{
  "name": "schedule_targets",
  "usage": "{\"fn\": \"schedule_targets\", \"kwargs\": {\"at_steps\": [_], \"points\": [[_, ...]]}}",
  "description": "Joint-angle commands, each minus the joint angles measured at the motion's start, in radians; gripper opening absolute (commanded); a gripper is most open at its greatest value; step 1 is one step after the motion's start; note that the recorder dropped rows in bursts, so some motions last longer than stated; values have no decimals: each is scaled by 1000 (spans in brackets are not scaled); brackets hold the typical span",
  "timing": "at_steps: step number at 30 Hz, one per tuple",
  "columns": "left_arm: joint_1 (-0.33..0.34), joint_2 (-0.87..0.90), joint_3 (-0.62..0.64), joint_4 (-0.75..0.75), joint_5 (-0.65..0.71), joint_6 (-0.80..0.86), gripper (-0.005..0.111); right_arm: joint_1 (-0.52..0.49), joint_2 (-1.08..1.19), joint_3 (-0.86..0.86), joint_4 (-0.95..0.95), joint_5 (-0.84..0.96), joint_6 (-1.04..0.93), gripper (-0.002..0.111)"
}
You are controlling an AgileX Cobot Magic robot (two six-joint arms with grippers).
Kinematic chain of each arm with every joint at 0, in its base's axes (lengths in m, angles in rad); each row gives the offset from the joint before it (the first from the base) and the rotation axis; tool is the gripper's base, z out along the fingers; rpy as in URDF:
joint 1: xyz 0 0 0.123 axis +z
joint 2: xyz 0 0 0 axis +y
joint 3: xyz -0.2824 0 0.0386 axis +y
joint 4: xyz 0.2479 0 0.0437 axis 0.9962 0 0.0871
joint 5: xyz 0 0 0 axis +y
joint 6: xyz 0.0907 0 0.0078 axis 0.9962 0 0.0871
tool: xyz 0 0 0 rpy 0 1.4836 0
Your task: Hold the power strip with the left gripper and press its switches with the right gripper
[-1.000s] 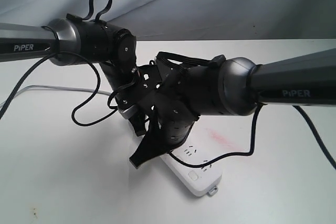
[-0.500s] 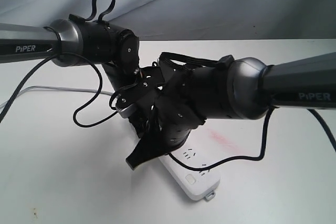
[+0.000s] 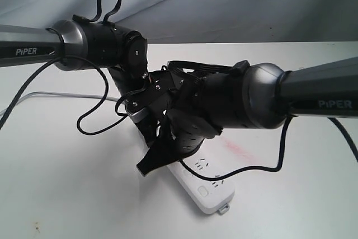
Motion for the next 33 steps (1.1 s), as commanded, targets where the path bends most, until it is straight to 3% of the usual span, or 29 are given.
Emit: {"fn": "schedule_targets", "kwargs": {"at_steps": [1, 11, 18, 26, 33], "points": [[-12, 16, 20, -20, 38, -3, 0, -2, 27, -7, -5, -54, 9, 0], [-12, 16, 20, -6, 39, -19, 0, 0, 94, -7, 45, -32, 0, 0], [-12, 16, 20, -6, 39, -19, 0, 0, 94, 22, 246, -13, -140, 0], [-12, 16, 20, -8, 39, -19, 0, 0, 89, 61, 212, -59, -138, 0], [-12, 16, 20, -8, 39, -19, 0, -2, -68, 61, 159, -74, -103, 0]]}}
